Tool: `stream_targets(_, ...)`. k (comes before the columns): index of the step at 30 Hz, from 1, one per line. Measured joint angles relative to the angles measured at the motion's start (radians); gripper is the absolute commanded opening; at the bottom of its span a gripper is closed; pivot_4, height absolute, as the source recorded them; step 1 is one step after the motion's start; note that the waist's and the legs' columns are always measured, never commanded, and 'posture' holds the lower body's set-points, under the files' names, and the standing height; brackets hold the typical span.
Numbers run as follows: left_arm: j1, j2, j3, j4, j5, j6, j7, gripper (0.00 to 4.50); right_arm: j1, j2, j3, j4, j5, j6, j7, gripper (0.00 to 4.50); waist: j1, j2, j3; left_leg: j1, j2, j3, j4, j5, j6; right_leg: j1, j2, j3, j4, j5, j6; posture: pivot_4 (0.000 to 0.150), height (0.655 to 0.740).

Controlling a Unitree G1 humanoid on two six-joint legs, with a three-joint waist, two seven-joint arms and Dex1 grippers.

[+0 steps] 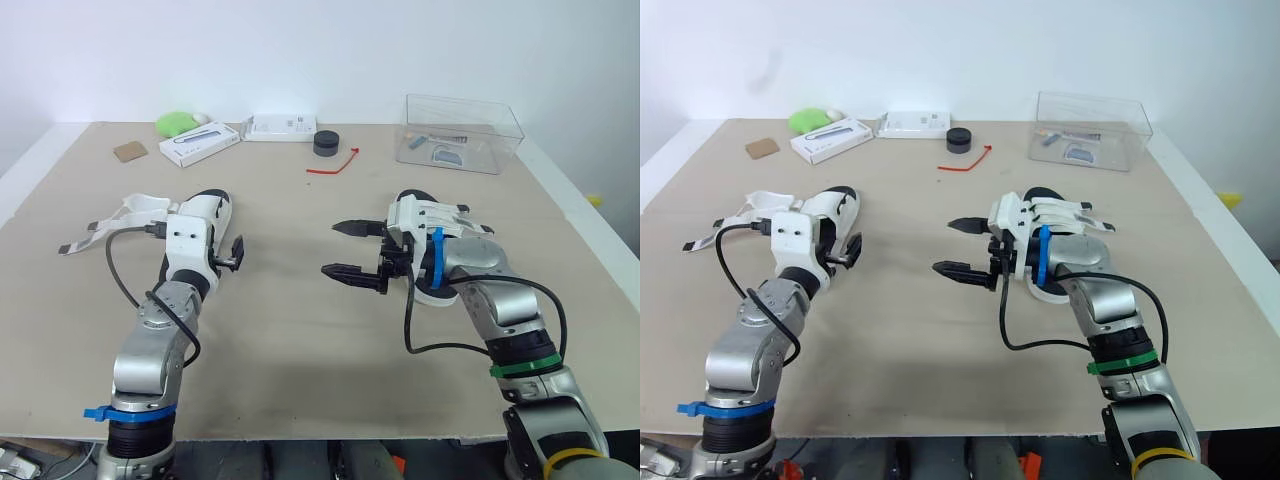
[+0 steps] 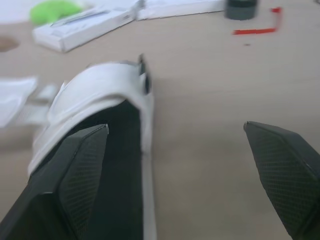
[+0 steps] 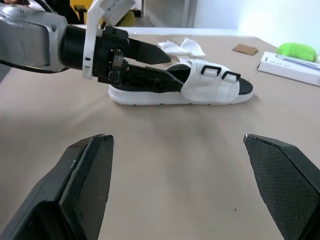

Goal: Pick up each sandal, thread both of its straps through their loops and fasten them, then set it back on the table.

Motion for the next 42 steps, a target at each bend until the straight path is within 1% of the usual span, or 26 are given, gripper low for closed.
stream_targets(2, -0.04, -0.031, 0.03, 0.04, -0.016, 0.01, 0.016, 4.5, -0.007, 0.004, 0.01, 0.001, -0.009, -0.005, 0.004, 4.46, 0.0, 0.0, 0.0, 0.0, 0.0, -0.001, 0.0, 0.0, -0.001, 0.0, 0.0, -0.001, 0.0, 0.0, 0.0, 0.15, 0.74)
stream_targets(5, -0.103, -0.045, 0.073, 0.112, -0.039, 0.01, 0.03, 4.5, -0.018, 0.009, 0.014, 0.012, -0.022, -0.008, 0.005, 4.46, 0.0, 0.0, 0.0, 0.0, 0.0, -0.001, 0.0, 0.001, -0.002, 0.0, 0.001, -0.001, 0.0, 0.001, -0.001, 0.15, 0.74)
stream_targets(9, -0.176, -0.019, 0.073, 0.255, -0.028, -0.03, 0.028, 4.5, -0.042, 0.015, 0.014, 0.031, -0.034, -0.008, 0.004, 4.46, -0.002, 0.0, 0.0, 0.0, 0.0, 0.0, 0.0, 0.001, -0.002, 0.0, 0.002, -0.001, 0.0, 0.001, -0.001, 0.15, 0.74)
stream_targets(12, -0.203, -0.009, 0.07, 0.333, -0.017, -0.057, 0.026, 4.5, -0.045, 0.02, 0.014, 0.039, -0.04, -0.01, 0.002, 4.46, -0.001, 0.0, 0.0, 0.0, 0.0, 0.0, 0.0, 0.001, -0.002, -0.001, 0.002, -0.001, 0.0, 0.001, -0.001, 0.15, 0.74)
stream_targets(16, -0.233, 0.022, 0.037, 0.462, 0.014, -0.136, 0.004, 4.5, -0.045, 0.026, 0.014, 0.039, -0.051, -0.02, -0.008, 4.46, -0.001, 0.0, 0.0, 0.0, 0.0, 0.0, 0.0, 0.001, -0.002, -0.001, 0.001, -0.003, 0.0, 0.001, -0.001, 0.15, 0.74)
stream_targets(17, -0.236, 0.023, 0.035, 0.469, 0.018, -0.145, 0.003, 4.5, -0.045, 0.027, 0.014, 0.039, -0.051, -0.02, -0.011, 4.46, -0.001, 0.0, 0.0, -0.001, 0.0, 0.0, 0.0, 0.001, -0.002, -0.001, 0.0, -0.003, 0.0, 0.001, -0.001, 0.15, 0.74)
stream_targets(20, -0.256, 0.052, 0.007, 0.517, 0.033, -0.193, -0.031, 3.66, -0.044, 0.027, 0.014, 0.039, -0.057, -0.025, -0.02, 4.5, -0.002, 0.0, 0.0, -0.001, 0.0, 0.0, 0.0, 0.001, -0.002, -0.001, 0.0, -0.003, 0.0, 0.001, -0.001, 0.15, 0.74)
stream_targets(21, -0.257, 0.058, 0.002, 0.524, 0.036, -0.202, -0.039, 3.23, -0.044, 0.027, 0.014, 0.039, -0.059, -0.026, -0.021, 4.5, -0.002, 0.0, 0.0, -0.001, 0.0, 0.0, 0.0, 0.001, -0.002, -0.001, 0.0, -0.003, 0.0, 0.001, -0.001, 0.15, 0.74)
stream_targets(23, -0.257, 0.062, -0.006, 0.536, 0.04, -0.215, -0.058, 2.19, -0.044, 0.027, 0.014, 0.039, -0.06, -0.03, -0.024, 4.5, -0.001, 0.0, 0.0, -0.001, 0.0, 0.0, 0.0, 0.001, -0.002, -0.001, 0.0, -0.003, 0.0, 0.001, -0.001, 0.15, 0.74)
stream_targets(24, -0.257, 0.064, -0.009, 0.541, 0.041, -0.223, -0.062, 1.89, -0.044, 0.027, 0.014, 0.039, -0.06, -0.03, -0.025, 4.5, -0.001, 0.0, 0.0, -0.001, 0.0, 0.0, 0.0, 0.001, -0.002, -0.001, 0.0, -0.003, 0.0, 0.001, -0.001, 0.15, 0.74)
stream_targets(25, -0.258, 0.068, -0.013, 0.548, 0.042, -0.231, -0.064, 1.34, -0.044, 0.027, 0.014, 0.039, -0.06, -0.03, -0.027, 4.5, -0.002, 0.0, 0.0, -0.001, 0.0, 0.0, 0.0, 0.001, -0.002, -0.001, 0.0, -0.003, 0.0, 0.001, -0.001, 0.15, 0.74)
stream_targets(26, -0.26, 0.075, -0.014, 0.558, 0.045, -0.236, -0.067, 0.93, -0.044, 0.028, 0.014, 0.039, -0.06, -0.031, -0.03, 4.5, -0.002, 0.0, 0.0, -0.001, 0.0, 0.0, 0.0, 0.001, -0.002, -0.001, 0.0, -0.003, 0.0, 0.001, -0.001, 0.15, 0.74)
stream_targets(27, -0.26, 0.089, -0.015, 0.569, 0.049, -0.244, -0.074, 0.31, -0.044, 0.029, 0.014, 0.039, -0.06, -0.031, -0.033, 4.5, -0.002, 0.0, 0.0, -0.001, 0.0, 0.0, 0.0, 0.001, -0.002, -0.001, 0.0, -0.003, 0.0, 0.001, -0.001, 0.15, 0.74)
stream_targets(28, -0.26, 0.096, -0.014, 0.571, 0.05, -0.247, -0.079, 0.04, -0.044, 0.029, 0.014, 0.039, -0.06, -0.031, -0.035, 4.5, -0.002, 0.0, 0.0, -0.001, 0.0, 0.0, 0.0, 0.001, -0.002, -0.001, 0.0, -0.003, 0.0, 0.001, -0.001, 0.15, 0.74)
stream_targets(32, -0.26, 0.112, -0.028, 0.579, 0.061, -0.262, -0.104, 0.04, -0.044, 0.036, 0.014, 0.043, -0.06, -0.034, -0.04, 4.5, -0.001, 0.0, 0.0, -0.001, 0.0, 0.0, 0.0, 0.001, -0.002, -0.001, -0.001, -0.003, 0.0, 0.001, -0.001, 0.15, 0.74)
stream_targets(35, -0.256, 0.143, -0.051, 0.583, 0.064, -0.291, -0.164, 0.04, -0.044, 0.044, 0.014, 0.059, -0.06, -0.037, -0.04, 4.5, -0.001, 0.0, 0.0, -0.001, 0.0, 0.0, 0.0, 0.001, -0.003, -0.001, -0.001, -0.003, 0.0, 0.001, -0.001, 0.15, 0.74)
stream_targets(38, -0.222, 0.22, -0.132, 0.539, 0.072, -0.374, -0.317, 0.04, -0.053, 0.046, 0.012, 0.081, -0.06, -0.039, -0.039, 4.5, -0.001, 0.0, 0.0, -0.003, 0.0, 0.0, -0.001, 0.001, -0.003, -0.003, -0.001, -0.003, 0.0, 0.001, -0.001, 0.15, 0.74)
stream_targets(42, -0.139, 0.339, -0.251, 0.371, 0.038, -0.554, -0.623, 0.04, -0.073, 0.04, 0.002, 0.097, -0.058, -0.038, -0.024, 4.5, -0.002, 0.0, 0.0, -0.008, 0.0, 0.0, -0.001, 0.001, -0.005, -0.006, -0.003, -0.003, 0.0, 0.001, -0.001, 0.15, 0.74)
